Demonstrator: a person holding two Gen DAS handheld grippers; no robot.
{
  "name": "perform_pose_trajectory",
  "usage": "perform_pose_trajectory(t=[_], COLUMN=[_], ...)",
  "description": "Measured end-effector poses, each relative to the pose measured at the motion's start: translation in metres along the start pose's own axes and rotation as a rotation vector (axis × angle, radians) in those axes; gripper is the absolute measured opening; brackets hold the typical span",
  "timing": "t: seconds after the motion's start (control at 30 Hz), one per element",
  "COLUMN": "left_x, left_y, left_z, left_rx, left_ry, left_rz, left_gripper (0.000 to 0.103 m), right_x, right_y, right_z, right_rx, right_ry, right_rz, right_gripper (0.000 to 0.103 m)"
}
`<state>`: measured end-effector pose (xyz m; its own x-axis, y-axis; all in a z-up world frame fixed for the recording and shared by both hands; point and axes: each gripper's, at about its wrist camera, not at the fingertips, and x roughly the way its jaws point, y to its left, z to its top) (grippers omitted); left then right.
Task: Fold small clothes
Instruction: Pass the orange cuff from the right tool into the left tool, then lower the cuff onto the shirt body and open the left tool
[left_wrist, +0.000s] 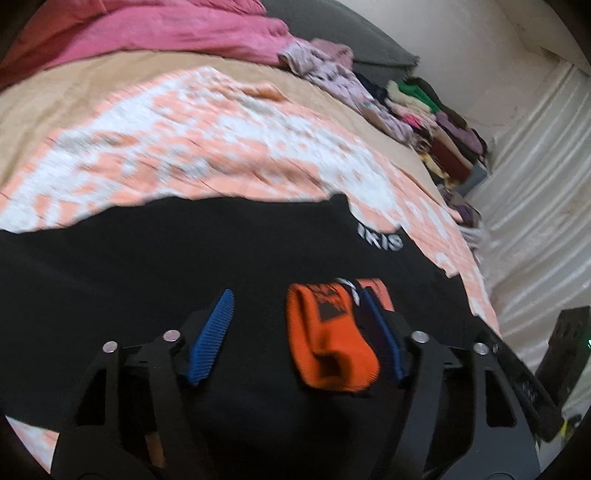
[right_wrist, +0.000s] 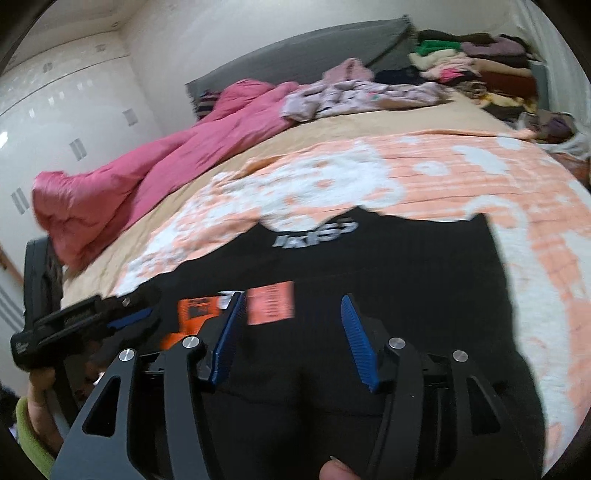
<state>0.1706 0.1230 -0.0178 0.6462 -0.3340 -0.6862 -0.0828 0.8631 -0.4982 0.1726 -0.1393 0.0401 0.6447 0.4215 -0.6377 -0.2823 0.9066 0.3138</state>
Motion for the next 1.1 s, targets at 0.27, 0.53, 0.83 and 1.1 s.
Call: perform_pose_trajectory(t=[0.27, 0.53, 0.83, 1.1], left_x=[0.038, 0.036, 0.001, -0.017], left_y=[-0.018, -0.031, -0.03, -0.014], left_z=[-0.015, -0.019, -0.008, 0.0], left_rx=[0.039, 0.124, 0.193, 0.183], left_ry=[0.066, 0.029, -0.075, -0.144], left_rz=[0.065, 0.067, 0.129, 0.263], left_gripper=[0.059, 0.007, 0.007, 0.014], right_x=[-0.018, -0.022, -0.02, -0.018], right_y=[-0.053, -0.071, -0.072, -0.071], right_z=[-0.003, -0.006, -0.008, -0.009], right_rx=[0.097, 0.133, 0.107, 0.086], right_ry=[-0.03, -0.031, -0.017, -0.01], right_rz=[-0.099, -0.131, -0.178, -0.207], right_gripper=[0.053, 0.053, 0.053, 0.053])
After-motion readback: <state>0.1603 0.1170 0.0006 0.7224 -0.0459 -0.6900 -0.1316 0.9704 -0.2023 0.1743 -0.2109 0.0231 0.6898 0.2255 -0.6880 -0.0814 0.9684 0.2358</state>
